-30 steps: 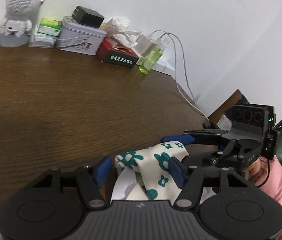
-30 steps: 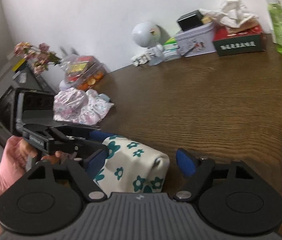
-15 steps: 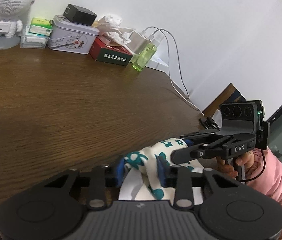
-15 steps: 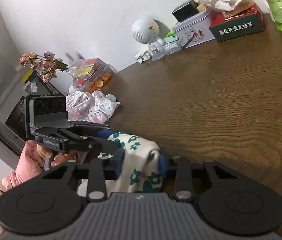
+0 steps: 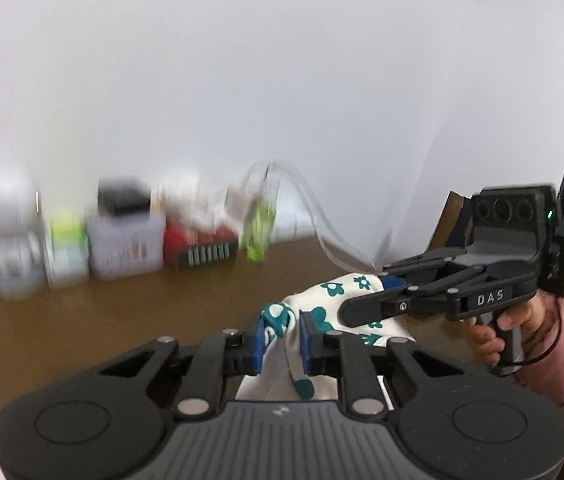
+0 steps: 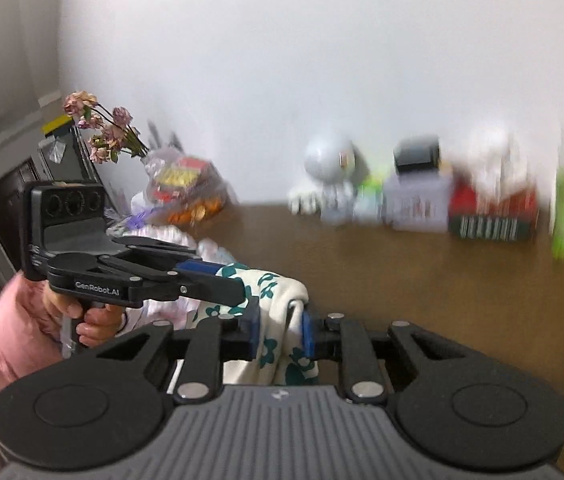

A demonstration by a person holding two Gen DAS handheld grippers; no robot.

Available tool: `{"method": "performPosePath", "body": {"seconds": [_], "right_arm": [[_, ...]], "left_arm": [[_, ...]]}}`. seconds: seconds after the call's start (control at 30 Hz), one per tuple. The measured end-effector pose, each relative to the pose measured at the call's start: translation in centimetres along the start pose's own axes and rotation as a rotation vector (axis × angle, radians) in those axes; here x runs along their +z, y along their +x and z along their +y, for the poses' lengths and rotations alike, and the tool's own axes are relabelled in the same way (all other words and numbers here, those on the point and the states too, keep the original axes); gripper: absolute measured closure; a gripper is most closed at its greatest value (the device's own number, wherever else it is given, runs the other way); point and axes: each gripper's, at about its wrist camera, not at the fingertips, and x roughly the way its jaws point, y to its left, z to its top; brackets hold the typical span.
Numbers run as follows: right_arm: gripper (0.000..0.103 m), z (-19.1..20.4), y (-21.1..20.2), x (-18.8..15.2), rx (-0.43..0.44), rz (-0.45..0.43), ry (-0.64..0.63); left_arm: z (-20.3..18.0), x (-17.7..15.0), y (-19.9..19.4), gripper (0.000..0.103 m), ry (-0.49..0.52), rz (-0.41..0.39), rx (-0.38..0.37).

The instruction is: Fold clothes

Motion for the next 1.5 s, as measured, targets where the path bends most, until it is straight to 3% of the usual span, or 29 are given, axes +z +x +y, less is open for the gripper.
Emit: {"method": "performPosePath", "body": {"seconds": [0.17, 0.33, 0.4, 0.47, 0.57, 0.63, 0.73, 0.8, 0.9, 1.1, 1.23, 1.43, 1.5], "right_arm": [[0.084, 3.0, -1.8, 2.5, -0.074, -0.061, -0.181], [0.084, 6.8, -3.0, 0.5, -0.113, -0.083, -0.353], [0.084, 8.2, -3.2, -0.4, -0.129, -0.088, -0.416], [0.084, 8.7, -3.3, -1.0, -0.129, -0.094, -0.428], [0.084, 8.0, -3.0, -1.2, -0.136, -0.113, -0.403], [0.084, 7.3, -2.7, -0.9, -0.137, -0.123, -0.388], [0.085, 6.4, -2.3, -0.5, -0.134, -0.125, -0.381], [0.085, 5.9, -2.2, -0.3, -0.129, -0.126, -0.377], [0.085, 5.6, -1.9, -0.1, -0.125, -0.132, -0.386], [0.085, 6.4, -2.7, -0.3, -0.101, -0.147, -0.425], [0.085, 7.1, -3.7, -0.9, -0.072, -0.156, -0.438], [0.085, 7.7, -4.4, -2.4, -0.042, -0.142, -0.437], [0.085, 7.9, -4.7, -2.8, -0.035, -0.146, -0.435]], "left_arm": [[-3.3, -0.4, -1.9, 0.087, 0.161, -0.036, 0.054], [-6.5, -2.8, -4.0, 0.087, 0.29, -0.065, 0.101], [-7.4, -3.6, -4.4, 0.078, 0.312, -0.038, 0.136], [-7.6, -3.8, -4.5, 0.069, 0.283, -0.006, 0.165], [-6.8, -3.6, -5.8, 0.068, 0.147, -0.033, 0.129], [-6.6, -3.4, -6.9, 0.07, 0.076, -0.054, 0.017], [-8.1, -3.8, -6.2, 0.086, 0.111, 0.028, -0.148], [-9.5, -4.5, -4.3, 0.094, 0.161, 0.118, -0.175], [-10.2, -5.3, -0.9, 0.095, 0.173, 0.222, -0.145], [-8.5, -5.2, 3.4, 0.098, 0.089, 0.271, 0.024], [-8.4, -5.6, 4.4, 0.095, 0.076, 0.285, 0.079], [-8.2, -6.6, 4.6, 0.093, 0.009, 0.306, 0.099], [-8.2, -6.6, 4.1, 0.081, -0.017, 0.304, 0.085]]}}
